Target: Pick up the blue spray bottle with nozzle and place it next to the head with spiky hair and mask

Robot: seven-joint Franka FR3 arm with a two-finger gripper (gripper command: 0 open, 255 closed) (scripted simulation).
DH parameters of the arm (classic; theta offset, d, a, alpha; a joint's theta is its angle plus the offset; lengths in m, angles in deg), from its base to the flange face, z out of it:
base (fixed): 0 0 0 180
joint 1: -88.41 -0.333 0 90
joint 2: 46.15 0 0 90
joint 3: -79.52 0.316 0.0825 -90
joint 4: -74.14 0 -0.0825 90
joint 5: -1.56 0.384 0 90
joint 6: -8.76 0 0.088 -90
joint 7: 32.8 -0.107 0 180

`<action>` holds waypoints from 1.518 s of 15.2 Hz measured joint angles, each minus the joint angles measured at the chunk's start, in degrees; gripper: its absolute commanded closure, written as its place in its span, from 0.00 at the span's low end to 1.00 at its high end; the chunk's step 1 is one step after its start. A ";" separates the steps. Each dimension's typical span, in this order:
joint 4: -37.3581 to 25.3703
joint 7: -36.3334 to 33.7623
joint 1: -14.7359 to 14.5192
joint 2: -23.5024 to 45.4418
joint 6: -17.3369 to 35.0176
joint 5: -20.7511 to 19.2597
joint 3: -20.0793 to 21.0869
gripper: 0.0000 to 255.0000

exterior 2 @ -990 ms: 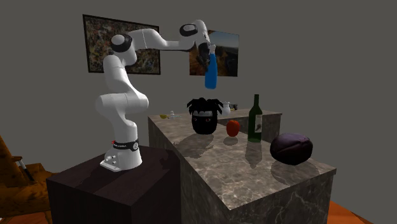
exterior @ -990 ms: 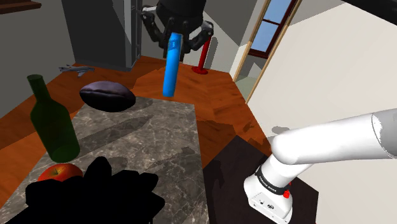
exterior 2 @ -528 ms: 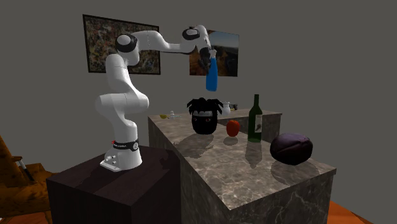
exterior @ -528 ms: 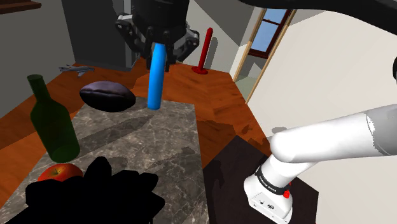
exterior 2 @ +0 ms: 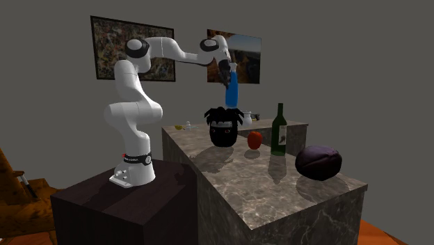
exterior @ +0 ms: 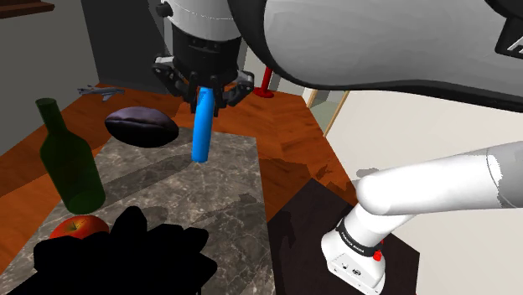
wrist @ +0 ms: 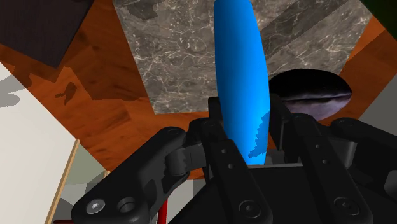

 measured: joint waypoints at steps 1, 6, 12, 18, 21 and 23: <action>0.86 -0.11 -0.17 -0.15 0.72 0.13 0.05 1.00; 5.21 -0.80 -1.39 -1.14 4.12 0.97 0.16 1.00; 9.63 -1.80 -1.73 -1.65 8.25 1.71 1.44 1.00; 13.62 -2.81 -1.95 -2.04 12.10 2.44 2.90 1.00; 15.35 -3.44 -1.54 -1.99 14.14 2.72 4.16 1.00; 16.69 -3.89 -1.42 -2.04 15.58 2.97 4.96 1.00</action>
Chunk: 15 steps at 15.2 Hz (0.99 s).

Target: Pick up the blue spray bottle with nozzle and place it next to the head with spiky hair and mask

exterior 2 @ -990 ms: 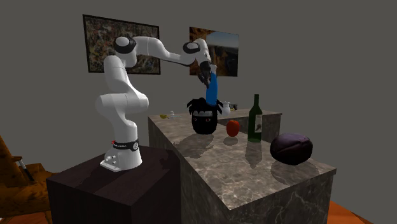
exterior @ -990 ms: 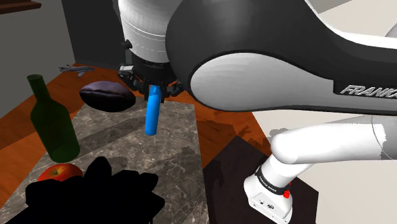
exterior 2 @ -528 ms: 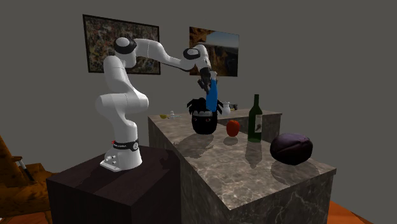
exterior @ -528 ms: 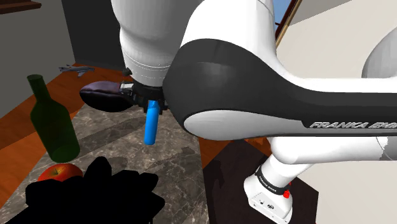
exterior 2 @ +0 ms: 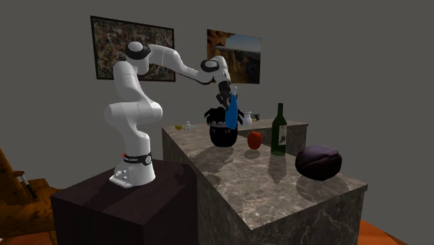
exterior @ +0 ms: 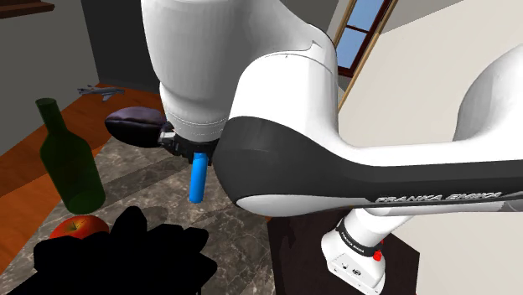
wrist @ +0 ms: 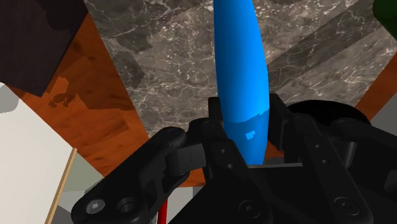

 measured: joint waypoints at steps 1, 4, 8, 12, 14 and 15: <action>0.59 -0.27 0.11 -0.01 0.68 0.13 0.49 1.00; 2.49 -0.87 0.27 -0.08 2.72 0.50 1.60 1.00; 4.56 -1.61 1.25 0.15 5.49 0.80 3.59 1.00; 6.58 -2.45 2.35 0.34 8.28 1.16 5.81 1.00; 7.18 -2.95 3.54 0.58 9.66 1.26 7.50 1.00; 7.44 -3.22 4.06 0.66 10.26 1.34 8.31 1.00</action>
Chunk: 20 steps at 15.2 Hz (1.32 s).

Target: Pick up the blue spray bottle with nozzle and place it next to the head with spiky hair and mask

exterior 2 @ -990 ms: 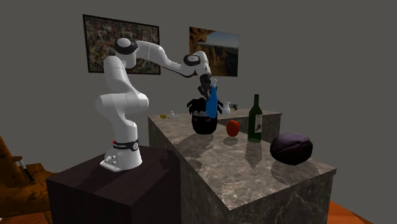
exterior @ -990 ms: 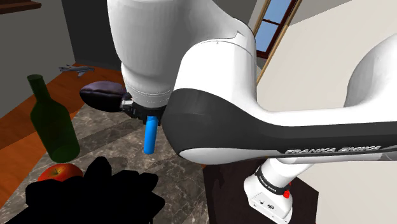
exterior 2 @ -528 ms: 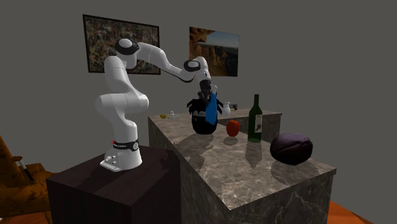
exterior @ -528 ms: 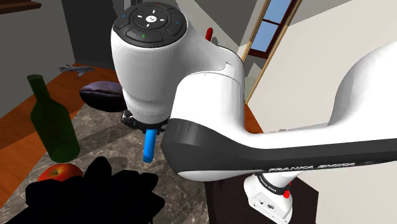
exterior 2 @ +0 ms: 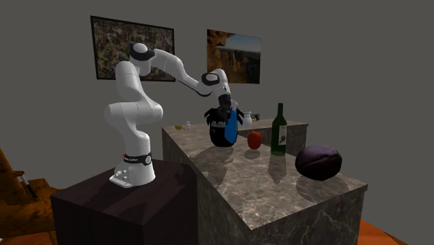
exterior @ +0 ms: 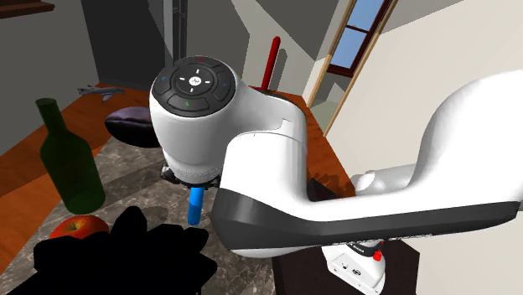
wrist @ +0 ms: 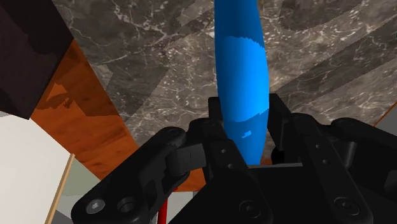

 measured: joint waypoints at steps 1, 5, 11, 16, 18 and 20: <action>0.44 -0.19 0.27 0.01 0.62 0.10 0.54 1.00; 1.94 -1.07 2.06 0.15 3.28 0.54 3.47 1.00; 4.04 -2.09 5.54 0.21 7.49 1.31 8.33 1.00; 5.02 -2.83 9.60 -0.11 10.89 2.27 13.49 1.00; 5.28 -3.12 10.79 -0.34 12.15 2.71 15.19 1.00; 5.41 -3.15 10.89 -0.36 12.46 2.79 15.40 1.00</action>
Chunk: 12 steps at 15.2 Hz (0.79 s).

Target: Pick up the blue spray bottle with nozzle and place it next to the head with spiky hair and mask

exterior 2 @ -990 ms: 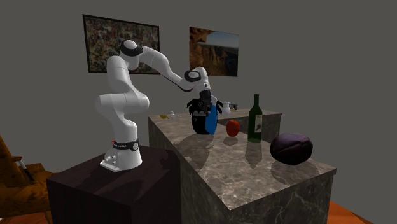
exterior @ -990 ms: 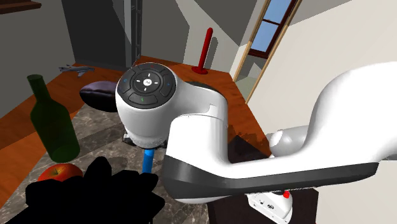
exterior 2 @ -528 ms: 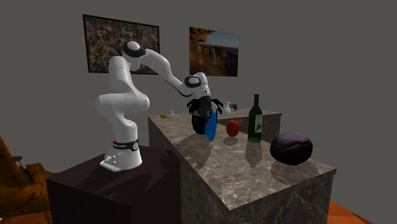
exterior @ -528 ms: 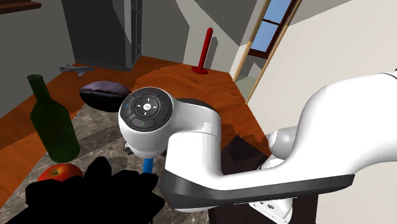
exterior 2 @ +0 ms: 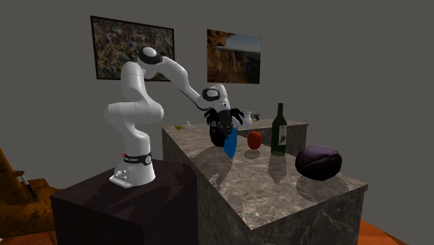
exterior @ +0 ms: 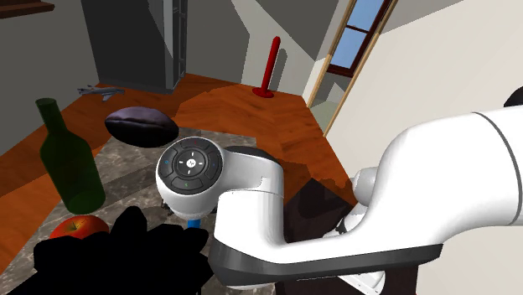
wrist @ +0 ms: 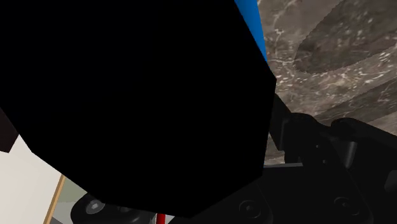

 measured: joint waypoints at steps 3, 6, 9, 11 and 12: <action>0.02 0.02 0.21 -0.01 0.13 0.02 0.18 1.00; 0.07 0.03 0.21 0.00 0.00 0.00 0.16 0.00; 0.12 0.06 0.23 0.02 -0.09 -0.03 0.12 0.00; 0.13 0.02 0.29 -0.01 -0.05 0.02 0.25 0.00; -0.35 -0.14 -0.60 0.05 -1.00 -0.18 -0.60 0.00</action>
